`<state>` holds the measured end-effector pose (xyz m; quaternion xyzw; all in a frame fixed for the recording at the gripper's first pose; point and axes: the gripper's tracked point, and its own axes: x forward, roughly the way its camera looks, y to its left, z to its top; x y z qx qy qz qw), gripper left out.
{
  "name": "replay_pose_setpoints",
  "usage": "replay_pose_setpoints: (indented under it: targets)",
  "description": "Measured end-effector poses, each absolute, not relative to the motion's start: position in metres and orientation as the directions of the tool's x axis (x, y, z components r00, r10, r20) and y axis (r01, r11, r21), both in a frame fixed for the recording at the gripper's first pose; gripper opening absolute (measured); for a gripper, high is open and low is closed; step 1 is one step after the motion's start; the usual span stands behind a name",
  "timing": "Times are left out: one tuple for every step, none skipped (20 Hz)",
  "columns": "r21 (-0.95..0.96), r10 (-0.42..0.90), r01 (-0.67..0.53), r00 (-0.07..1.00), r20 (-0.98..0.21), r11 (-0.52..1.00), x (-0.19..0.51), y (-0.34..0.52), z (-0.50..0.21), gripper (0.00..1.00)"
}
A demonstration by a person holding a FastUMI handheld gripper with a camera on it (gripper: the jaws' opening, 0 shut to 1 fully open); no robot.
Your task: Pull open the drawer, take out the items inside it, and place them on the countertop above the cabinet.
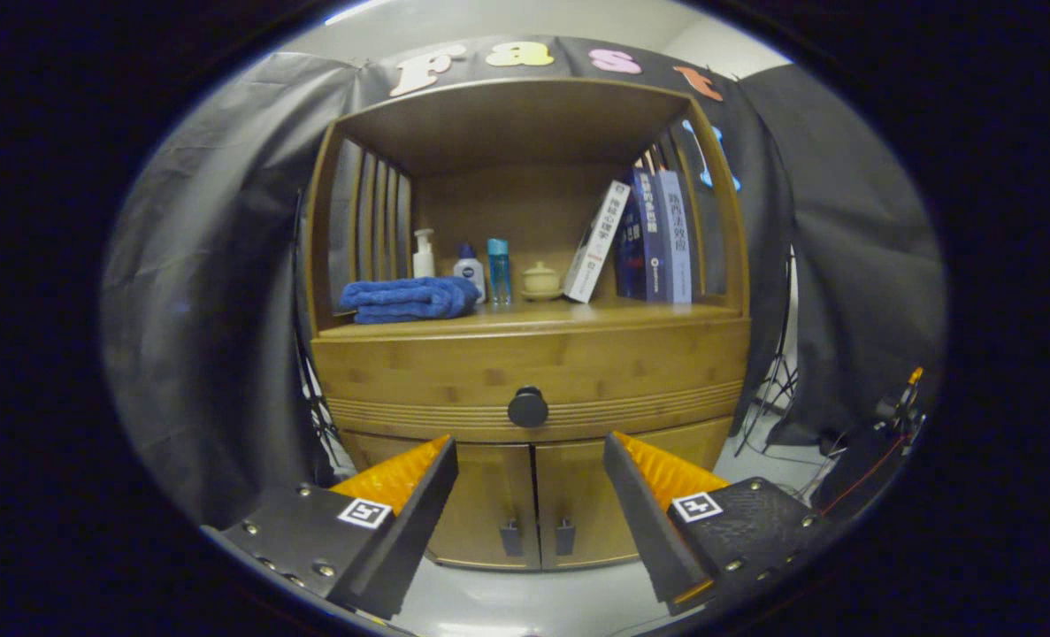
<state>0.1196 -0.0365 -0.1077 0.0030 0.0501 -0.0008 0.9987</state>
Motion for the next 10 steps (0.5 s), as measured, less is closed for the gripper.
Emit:
replay_pose_setpoints:
  targets:
    - [0.008, -0.008, 0.008, 0.995, -0.103, 1.0, 0.134, -0.04, -0.112, 0.99]
    - [0.006, -0.005, 0.005, 0.995, -0.103, 1.0, 0.147, -0.04, -0.116, 0.99]
    - [-0.011, 0.006, -0.007, 0.995, -0.1, 1.0, 0.161, -0.037, -0.117, 0.99]
    - [-0.032, 0.005, -0.008, 0.995, -0.096, 0.999, 0.174, -0.038, -0.118, 0.99]
    - [-0.041, 0.011, -0.015, 0.996, -0.09, 0.999, 0.187, -0.036, -0.117, 0.99]
    - [-0.053, 0.019, -0.024, 0.997, -0.078, 0.998, 0.199, -0.032, -0.115, 0.99]
    - [-0.065, 0.03, -0.034, 0.997, -0.068, 0.997, 0.21, -0.027, -0.112, 0.99]
    - [-0.082, 0.041, -0.047, 0.997, -0.071, 0.996, 0.219, -0.022, -0.115, 0.99]
    - [-0.096, 0.04, -0.048, 0.996, -0.084, 0.994, 0.224, -0.02, -0.12, 0.99]
    - [-0.114, 0.019, -0.028, 0.997, -0.079, 0.993, 0.234, -0.022, -0.122, 0.91]
